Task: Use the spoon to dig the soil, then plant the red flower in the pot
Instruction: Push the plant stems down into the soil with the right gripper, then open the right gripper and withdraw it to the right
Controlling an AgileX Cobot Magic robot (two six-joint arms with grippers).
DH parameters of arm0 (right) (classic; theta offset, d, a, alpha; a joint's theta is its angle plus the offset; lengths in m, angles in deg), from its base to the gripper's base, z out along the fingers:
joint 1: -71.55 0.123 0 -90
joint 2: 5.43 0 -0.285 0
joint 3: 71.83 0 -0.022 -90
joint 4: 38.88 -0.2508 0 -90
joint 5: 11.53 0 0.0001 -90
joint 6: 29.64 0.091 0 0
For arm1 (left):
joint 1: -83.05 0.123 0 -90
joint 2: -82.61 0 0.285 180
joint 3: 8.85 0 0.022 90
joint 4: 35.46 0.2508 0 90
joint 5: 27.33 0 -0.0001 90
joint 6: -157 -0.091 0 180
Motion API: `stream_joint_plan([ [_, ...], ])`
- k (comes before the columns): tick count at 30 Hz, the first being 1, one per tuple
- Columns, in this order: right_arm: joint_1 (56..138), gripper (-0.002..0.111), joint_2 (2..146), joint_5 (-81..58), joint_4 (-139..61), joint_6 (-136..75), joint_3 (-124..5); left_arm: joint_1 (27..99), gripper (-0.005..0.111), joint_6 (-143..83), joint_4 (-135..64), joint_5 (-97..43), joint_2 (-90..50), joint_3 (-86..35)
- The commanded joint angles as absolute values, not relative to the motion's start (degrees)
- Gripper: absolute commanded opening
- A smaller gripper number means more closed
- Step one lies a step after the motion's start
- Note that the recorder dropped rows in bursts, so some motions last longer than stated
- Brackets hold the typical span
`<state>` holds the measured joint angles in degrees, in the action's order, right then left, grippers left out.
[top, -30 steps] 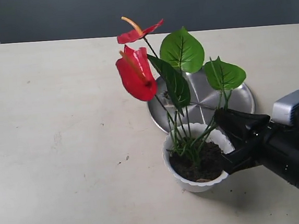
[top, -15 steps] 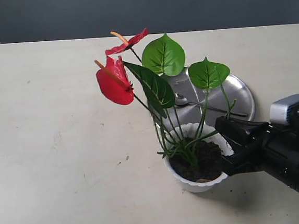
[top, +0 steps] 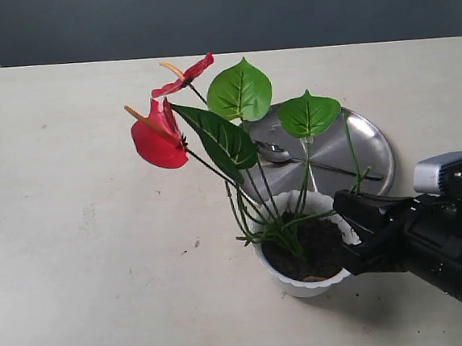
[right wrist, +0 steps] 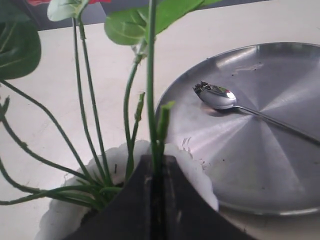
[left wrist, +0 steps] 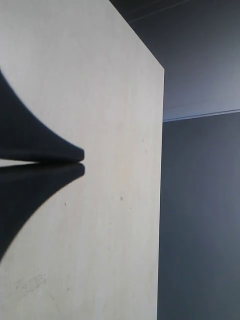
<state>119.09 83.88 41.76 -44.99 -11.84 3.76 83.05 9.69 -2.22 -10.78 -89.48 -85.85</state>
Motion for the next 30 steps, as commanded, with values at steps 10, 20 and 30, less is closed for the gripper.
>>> stream_joint_plan([
  [10,119.0,-0.001,85.3,28.3,-35.8,-8.6,5.4,83.1,0.000,9.8,-2.2,-11.0,-89.6,-86.1],
  [20,119.0,-0.001,85.3,28.3,-36.0,-8.4,5.4,83.1,0.000,9.8,-2.2,-11.0,-89.6,-86.1],
  [30,119.0,0.009,85.3,28.6,-35.9,-8.4,5.4,83.1,0.000,9.8,-2.2,-11.0,-89.6,-86.1],
])
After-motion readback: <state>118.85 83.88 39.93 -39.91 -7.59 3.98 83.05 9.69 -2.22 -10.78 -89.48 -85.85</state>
